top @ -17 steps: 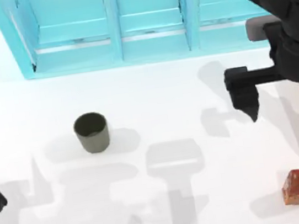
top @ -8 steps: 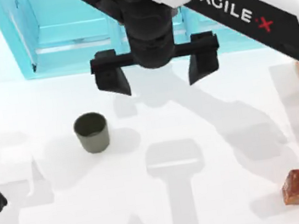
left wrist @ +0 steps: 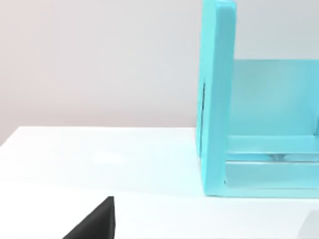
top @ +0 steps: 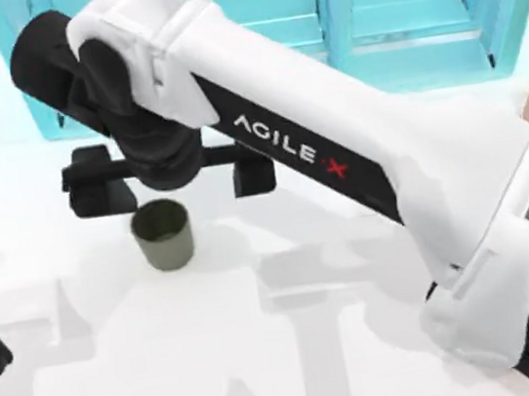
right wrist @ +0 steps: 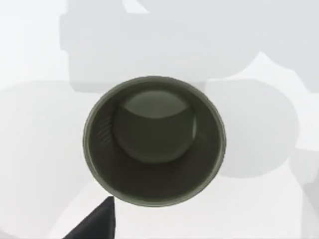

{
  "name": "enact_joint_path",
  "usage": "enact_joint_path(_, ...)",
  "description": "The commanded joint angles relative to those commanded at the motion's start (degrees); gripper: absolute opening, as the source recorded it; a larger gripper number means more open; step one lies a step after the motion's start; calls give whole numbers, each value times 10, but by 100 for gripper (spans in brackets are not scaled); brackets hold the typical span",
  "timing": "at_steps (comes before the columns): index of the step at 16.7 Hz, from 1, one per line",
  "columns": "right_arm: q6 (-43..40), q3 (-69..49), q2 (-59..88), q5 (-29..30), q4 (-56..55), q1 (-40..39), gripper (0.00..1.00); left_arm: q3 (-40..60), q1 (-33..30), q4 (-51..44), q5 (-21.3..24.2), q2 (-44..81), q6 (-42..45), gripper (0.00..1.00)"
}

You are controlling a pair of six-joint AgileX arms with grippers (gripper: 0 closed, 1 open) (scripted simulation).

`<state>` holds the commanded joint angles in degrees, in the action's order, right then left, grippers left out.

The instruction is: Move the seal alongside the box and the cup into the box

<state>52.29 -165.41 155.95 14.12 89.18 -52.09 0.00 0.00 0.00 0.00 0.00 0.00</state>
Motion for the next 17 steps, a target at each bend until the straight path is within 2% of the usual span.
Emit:
enact_joint_path(7, 1, -16, 15, 1, 0, 0, 100, 0, 0, 0, 0, 0, 0, 100)
enact_joint_path(14, -13, -190, 165, 1, 17, 13, 100, 0, 0, 0, 0, 0, 0, 100)
enact_joint_path(17, -17, -222, 197, 1, 19, 17, 100, 0, 0, 0, 0, 0, 0, 100)
